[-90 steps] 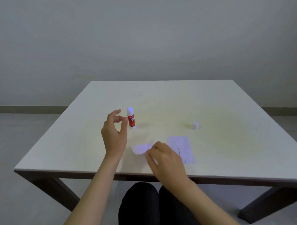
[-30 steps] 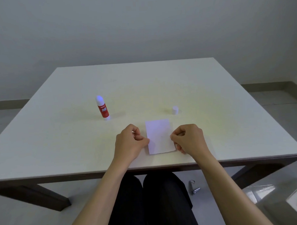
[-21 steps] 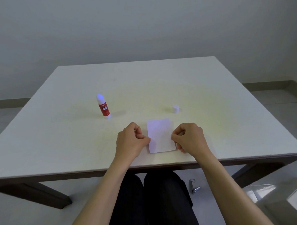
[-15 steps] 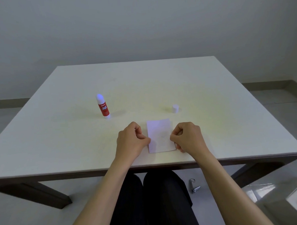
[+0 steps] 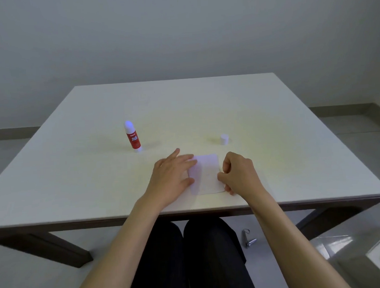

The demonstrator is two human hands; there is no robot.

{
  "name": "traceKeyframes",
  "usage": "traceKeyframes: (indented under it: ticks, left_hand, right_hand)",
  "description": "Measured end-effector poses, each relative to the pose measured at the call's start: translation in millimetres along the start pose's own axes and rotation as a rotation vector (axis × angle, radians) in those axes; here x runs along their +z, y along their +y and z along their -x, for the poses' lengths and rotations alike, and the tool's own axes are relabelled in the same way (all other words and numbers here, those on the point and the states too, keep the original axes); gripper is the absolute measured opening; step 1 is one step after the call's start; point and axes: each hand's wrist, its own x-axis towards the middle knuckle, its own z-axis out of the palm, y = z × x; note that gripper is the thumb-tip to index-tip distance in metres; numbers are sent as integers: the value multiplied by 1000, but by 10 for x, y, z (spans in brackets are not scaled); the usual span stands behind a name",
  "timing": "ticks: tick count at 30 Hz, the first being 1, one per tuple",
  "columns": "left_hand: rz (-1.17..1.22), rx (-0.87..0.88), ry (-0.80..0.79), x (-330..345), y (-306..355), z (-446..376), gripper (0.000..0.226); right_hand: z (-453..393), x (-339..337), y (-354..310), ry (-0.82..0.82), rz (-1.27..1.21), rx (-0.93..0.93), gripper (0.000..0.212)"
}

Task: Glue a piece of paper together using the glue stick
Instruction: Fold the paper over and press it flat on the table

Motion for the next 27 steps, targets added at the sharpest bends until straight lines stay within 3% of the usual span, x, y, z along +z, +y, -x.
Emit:
traceKeyframes:
  ticks: [3,7,17,21,24,27]
  left_hand:
    - [-46,15,-186,-50,-88,-44,61]
    - [-133,16,-282,-59,-86,-37,83]
    - [-141,-32,-298,-155,-260,27,84]
    - [-124,-51,-302,-232,-467,67,85]
    - [-73,-45,-304,-239,-529,78,85]
    - [-25,-41,-298,-214,-537,95,85]
  right_hand:
    - [2,3,2,0,-3,-9,19]
    - [2,7,3,11,10,-33,14]
    - [121,84,11,130,-38,-84,14]
    - [186,223,-113,176,169,-323,33]
    - [305,458,-190,-63,454,-573,50]
    - [297,645,-188,-270,655,-586,62]
